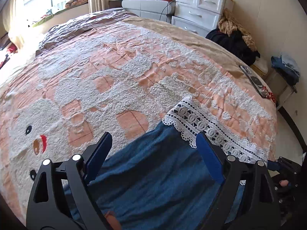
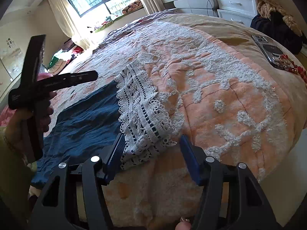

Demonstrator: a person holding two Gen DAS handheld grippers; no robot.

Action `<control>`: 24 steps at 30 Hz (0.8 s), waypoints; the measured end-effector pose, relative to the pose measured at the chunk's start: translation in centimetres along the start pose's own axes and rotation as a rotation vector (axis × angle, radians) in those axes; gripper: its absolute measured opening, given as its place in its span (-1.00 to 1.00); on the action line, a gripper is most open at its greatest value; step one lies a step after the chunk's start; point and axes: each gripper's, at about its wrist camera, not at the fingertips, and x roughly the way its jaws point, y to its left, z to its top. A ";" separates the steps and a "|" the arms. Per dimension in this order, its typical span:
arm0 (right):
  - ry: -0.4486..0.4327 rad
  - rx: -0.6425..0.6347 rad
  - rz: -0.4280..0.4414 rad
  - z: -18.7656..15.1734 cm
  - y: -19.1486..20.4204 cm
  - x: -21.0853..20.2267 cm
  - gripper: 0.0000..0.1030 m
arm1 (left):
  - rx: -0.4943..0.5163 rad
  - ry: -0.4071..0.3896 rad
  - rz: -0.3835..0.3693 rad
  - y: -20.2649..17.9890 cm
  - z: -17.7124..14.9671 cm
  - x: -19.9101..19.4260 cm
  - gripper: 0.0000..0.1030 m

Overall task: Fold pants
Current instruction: 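Grasp the white lace hem with both tools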

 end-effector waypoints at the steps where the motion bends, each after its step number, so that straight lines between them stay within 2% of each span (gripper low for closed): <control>1: -0.003 -0.009 -0.004 0.0 0.2 0.0 0.13 | 0.012 0.015 -0.010 -0.1 0.3 0.9 0.59; 5: -0.017 0.002 0.017 0.0 0.0 -0.2 0.09 | 0.020 0.060 -0.088 0.0 1.0 3.7 0.59; 6: -0.018 0.004 0.015 0.0 -0.1 -0.2 -0.01 | 0.025 0.063 -0.100 -0.1 1.1 4.2 0.48; 9: -0.016 -0.012 0.001 0.0 0.1 -0.1 -0.24 | 0.033 0.069 -0.164 -0.2 1.6 5.5 0.35; 13: -0.032 0.005 0.044 0.2 0.0 -0.2 -0.33 | 0.006 0.080 -0.282 -0.1 2.1 6.7 0.13; 15: -0.030 -0.004 0.035 0.2 0.1 0.0 -0.33 | 0.010 0.098 -0.322 -0.3 2.2 7.1 -0.10; 19: -0.015 0.003 0.042 0.3 0.1 0.6 -0.40 | 0.039 0.121 -0.348 -0.7 1.9 7.8 -0.20; 20: -0.017 0.001 0.050 0.4 0.2 0.6 -0.44 | 0.036 0.121 -0.354 -0.7 1.9 7.8 -0.29; 21: -0.016 0.004 0.054 0.4 0.2 0.6 -0.46 | 0.035 0.113 -0.359 -0.6 1.9 7.7 -0.54; 24: -0.040 -0.020 0.026 0.5 0.5 0.2 -0.50 | 0.064 0.095 -0.327 -1.2 1.7 7.0 -0.77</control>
